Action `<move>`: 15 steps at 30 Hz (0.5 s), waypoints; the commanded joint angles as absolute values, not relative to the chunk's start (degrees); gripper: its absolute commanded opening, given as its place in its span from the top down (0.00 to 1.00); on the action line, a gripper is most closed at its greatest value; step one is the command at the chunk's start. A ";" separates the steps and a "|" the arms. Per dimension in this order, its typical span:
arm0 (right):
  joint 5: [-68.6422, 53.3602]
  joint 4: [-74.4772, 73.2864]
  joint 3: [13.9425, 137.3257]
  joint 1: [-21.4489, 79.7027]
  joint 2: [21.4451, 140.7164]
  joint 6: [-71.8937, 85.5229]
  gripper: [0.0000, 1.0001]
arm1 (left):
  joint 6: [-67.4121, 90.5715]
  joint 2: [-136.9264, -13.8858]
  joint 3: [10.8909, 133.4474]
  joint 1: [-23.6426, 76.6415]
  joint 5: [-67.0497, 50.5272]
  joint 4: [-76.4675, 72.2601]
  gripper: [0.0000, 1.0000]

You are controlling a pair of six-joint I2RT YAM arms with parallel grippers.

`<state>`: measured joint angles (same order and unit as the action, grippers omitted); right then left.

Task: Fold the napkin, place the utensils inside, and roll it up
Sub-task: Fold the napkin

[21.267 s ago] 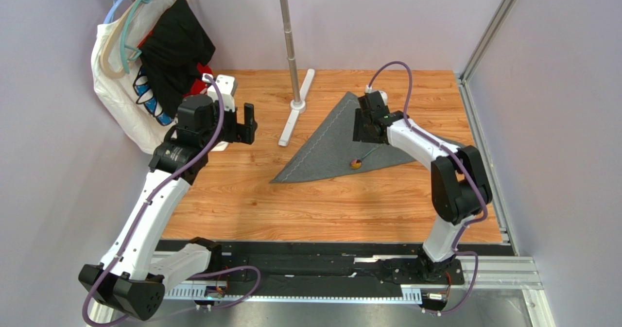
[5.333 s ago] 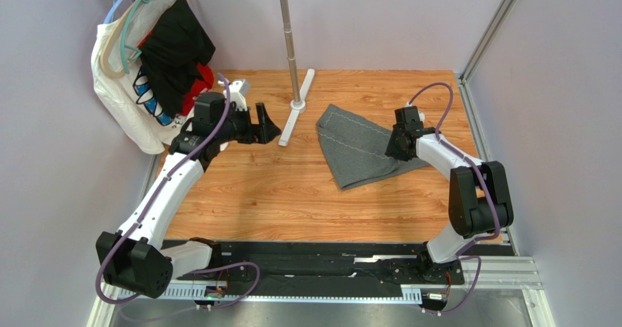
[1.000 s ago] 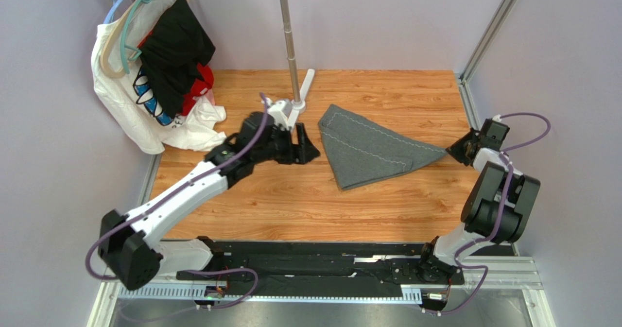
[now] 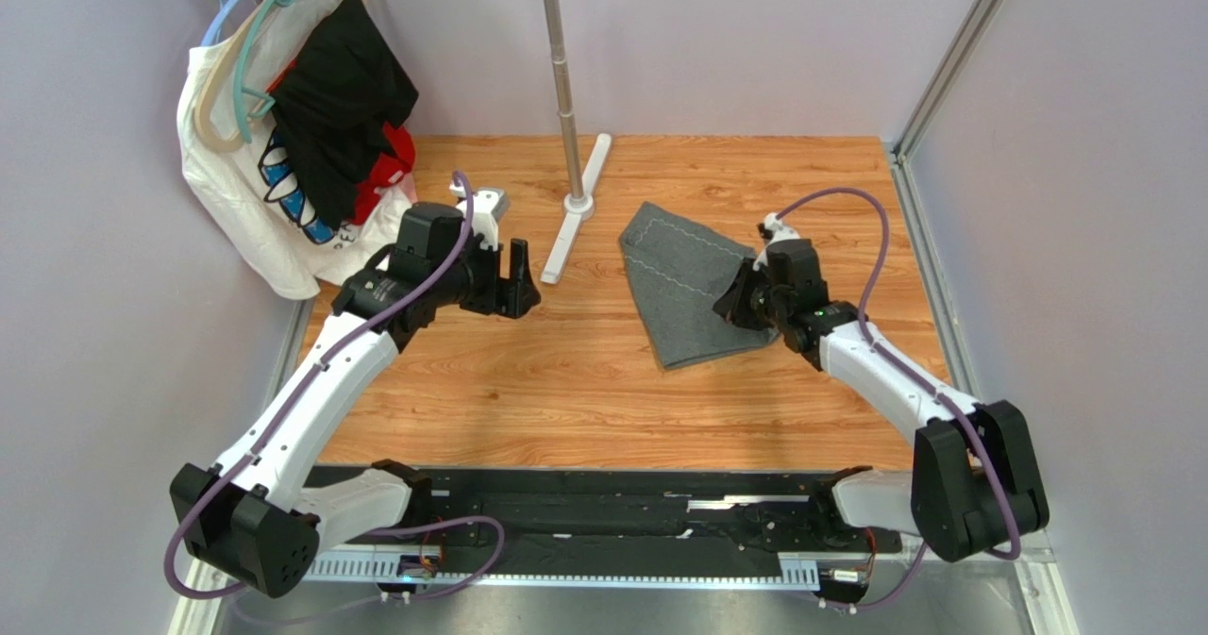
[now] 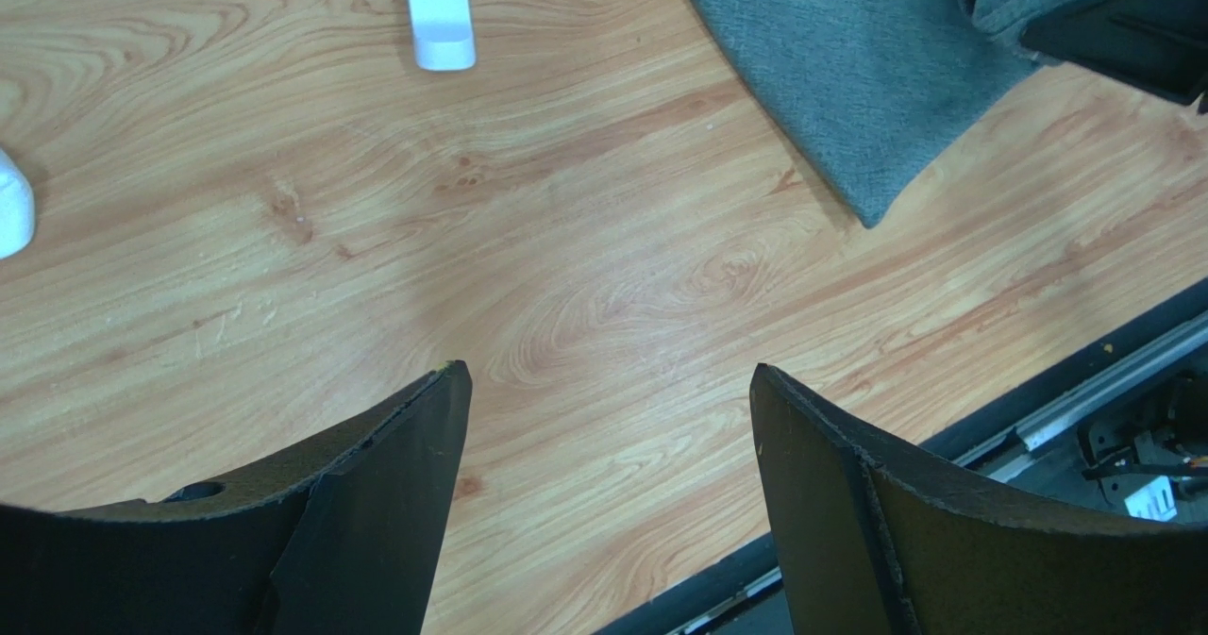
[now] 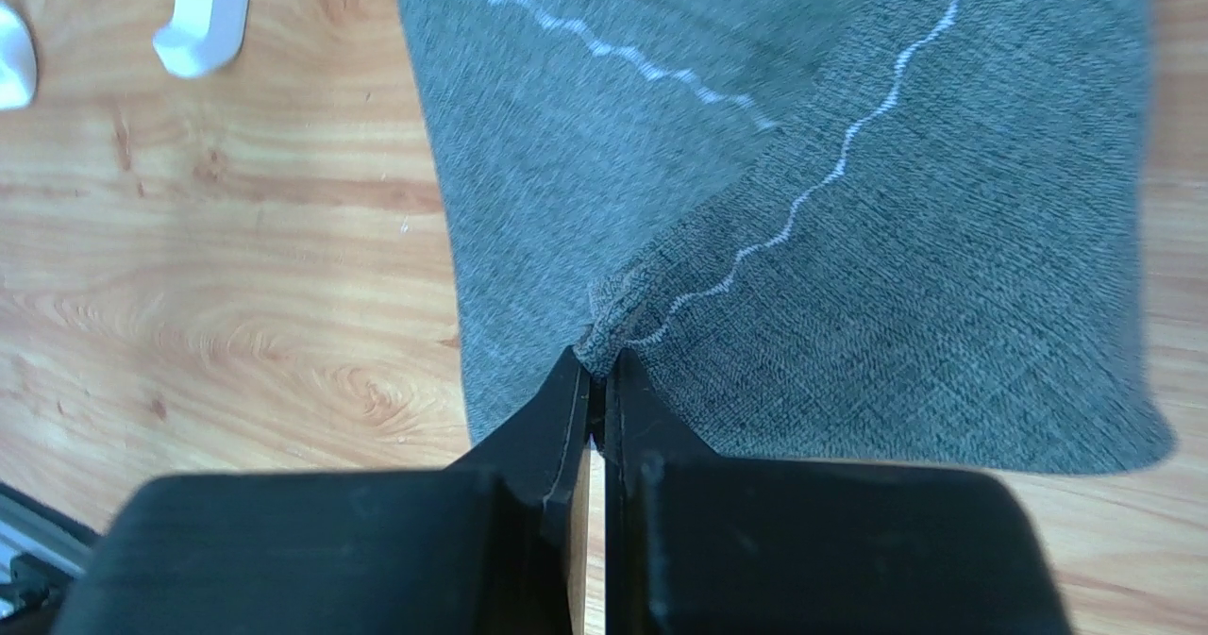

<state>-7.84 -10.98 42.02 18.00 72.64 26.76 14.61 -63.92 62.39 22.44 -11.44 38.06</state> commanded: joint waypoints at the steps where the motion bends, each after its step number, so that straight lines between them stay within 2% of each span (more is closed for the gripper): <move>1: -4.22 -4.75 41.49 21.96 74.44 29.35 1.00 | 12.92 -62.40 61.44 21.45 -10.81 34.89 0.18; 15: -3.26 -0.53 38.15 28.47 76.46 31.90 1.00 | 12.74 -62.31 60.03 20.04 -10.55 34.28 0.18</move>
<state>-4.84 -3.99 39.13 26.50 75.88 30.72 13.76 -63.42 60.16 20.53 -10.79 36.10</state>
